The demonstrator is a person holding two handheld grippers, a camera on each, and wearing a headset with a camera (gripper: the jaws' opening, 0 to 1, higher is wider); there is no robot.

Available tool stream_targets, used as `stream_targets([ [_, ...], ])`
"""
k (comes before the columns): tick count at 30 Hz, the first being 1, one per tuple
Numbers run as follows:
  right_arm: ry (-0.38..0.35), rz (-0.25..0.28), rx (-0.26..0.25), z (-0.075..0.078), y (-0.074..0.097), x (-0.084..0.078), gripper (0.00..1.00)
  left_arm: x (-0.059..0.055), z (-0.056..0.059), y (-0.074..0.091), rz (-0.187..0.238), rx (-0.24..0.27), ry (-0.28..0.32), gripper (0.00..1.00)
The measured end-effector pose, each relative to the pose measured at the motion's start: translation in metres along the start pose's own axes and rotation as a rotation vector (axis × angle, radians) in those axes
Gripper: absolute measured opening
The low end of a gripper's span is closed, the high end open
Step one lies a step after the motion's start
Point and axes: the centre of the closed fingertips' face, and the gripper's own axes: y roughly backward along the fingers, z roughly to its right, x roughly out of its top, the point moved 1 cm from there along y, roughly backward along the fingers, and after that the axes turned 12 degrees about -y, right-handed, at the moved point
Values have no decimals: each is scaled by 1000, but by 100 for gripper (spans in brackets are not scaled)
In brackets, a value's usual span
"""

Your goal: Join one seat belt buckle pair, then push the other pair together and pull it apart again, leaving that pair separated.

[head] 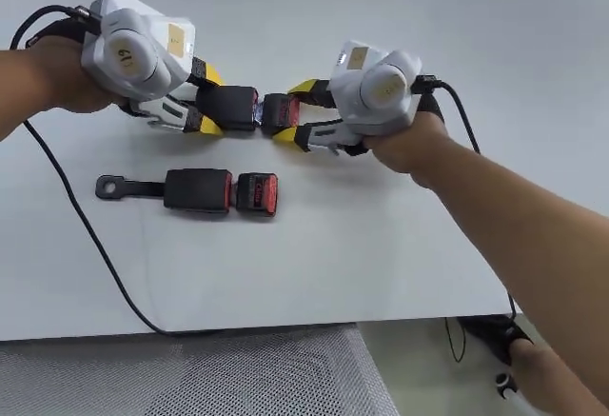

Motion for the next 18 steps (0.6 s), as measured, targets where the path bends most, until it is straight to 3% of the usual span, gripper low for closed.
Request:
stream_targets([
  [18, 25, -47, -12, 2, 0, 0, 33, 1, 0, 0, -14, -13, -11, 34],
])
